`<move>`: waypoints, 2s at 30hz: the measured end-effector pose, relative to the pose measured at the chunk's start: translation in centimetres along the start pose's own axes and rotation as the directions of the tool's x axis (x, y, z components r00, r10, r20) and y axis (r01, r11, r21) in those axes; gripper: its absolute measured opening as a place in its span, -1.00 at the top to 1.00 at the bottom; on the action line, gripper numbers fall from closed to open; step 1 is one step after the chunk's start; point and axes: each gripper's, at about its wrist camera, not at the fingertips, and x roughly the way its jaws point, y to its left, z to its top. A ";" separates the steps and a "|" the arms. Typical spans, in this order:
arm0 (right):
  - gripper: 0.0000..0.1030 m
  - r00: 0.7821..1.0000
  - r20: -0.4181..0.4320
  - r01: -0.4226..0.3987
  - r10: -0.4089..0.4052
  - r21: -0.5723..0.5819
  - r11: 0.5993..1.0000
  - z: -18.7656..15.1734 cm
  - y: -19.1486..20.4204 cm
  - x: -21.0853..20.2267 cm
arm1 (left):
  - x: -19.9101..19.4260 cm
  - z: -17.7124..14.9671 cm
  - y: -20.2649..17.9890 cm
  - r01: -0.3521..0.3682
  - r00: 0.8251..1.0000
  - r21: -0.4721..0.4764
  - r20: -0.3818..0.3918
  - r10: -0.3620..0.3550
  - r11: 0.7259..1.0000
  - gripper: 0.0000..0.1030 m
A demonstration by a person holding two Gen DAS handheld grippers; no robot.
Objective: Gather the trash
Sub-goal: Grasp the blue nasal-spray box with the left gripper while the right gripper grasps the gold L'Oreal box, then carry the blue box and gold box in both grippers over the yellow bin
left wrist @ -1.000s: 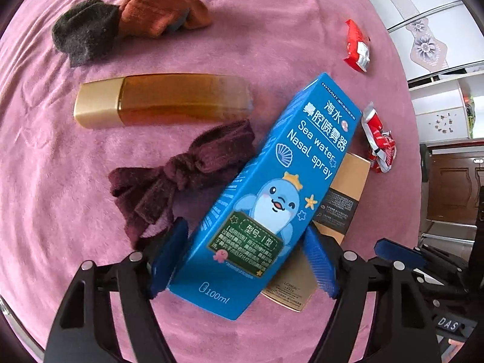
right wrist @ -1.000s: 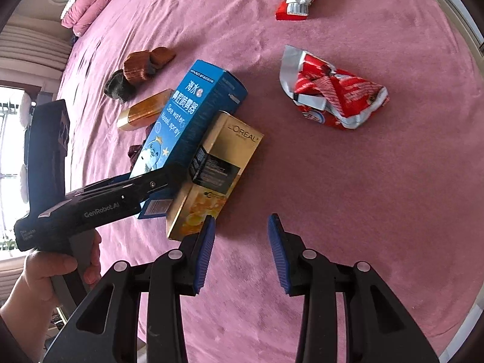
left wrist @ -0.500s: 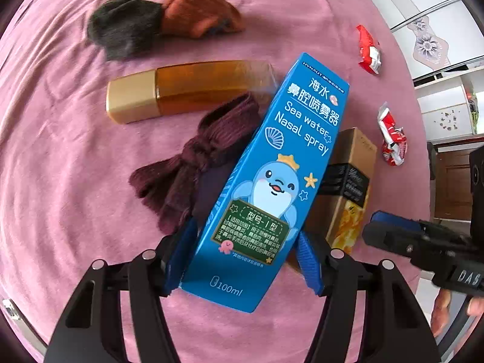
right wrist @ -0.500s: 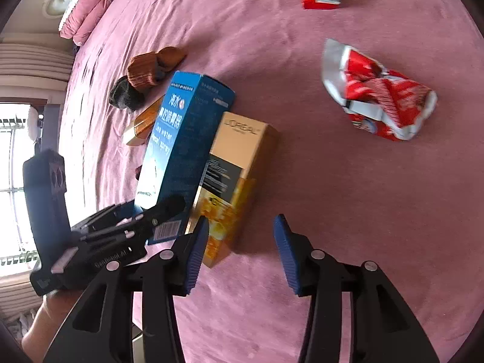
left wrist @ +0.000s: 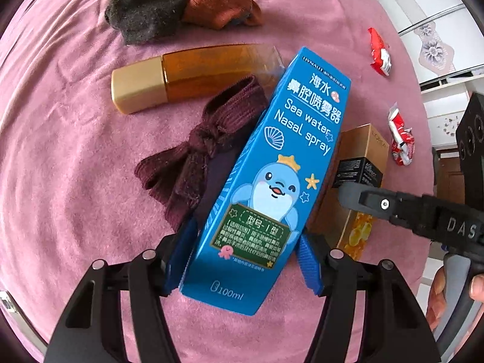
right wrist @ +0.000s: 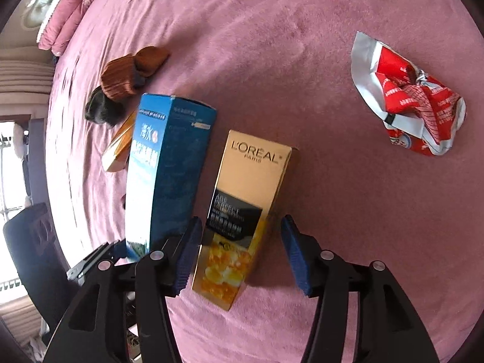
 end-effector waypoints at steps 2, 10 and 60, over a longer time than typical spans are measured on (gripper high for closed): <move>0.03 1.000 -0.007 0.011 -0.011 0.000 1.000 0.2 -0.1 0.2 | 0.3 0.1 -0.1 -0.008 1.000 -0.003 -0.007 0.008 1.000 -0.20; 0.14 0.998 -0.013 0.065 -0.067 -0.088 0.994 -0.7 0.0 0.0 | 0.2 0.0 -1.0 -0.018 1.000 -0.001 0.003 0.018 1.000 -0.11; 0.26 0.956 0.288 0.010 -0.051 0.141 0.990 -17.1 -32.8 -25.4 | 1.3 -14.2 -41.0 0.116 0.993 0.370 -0.071 -0.096 0.922 -0.02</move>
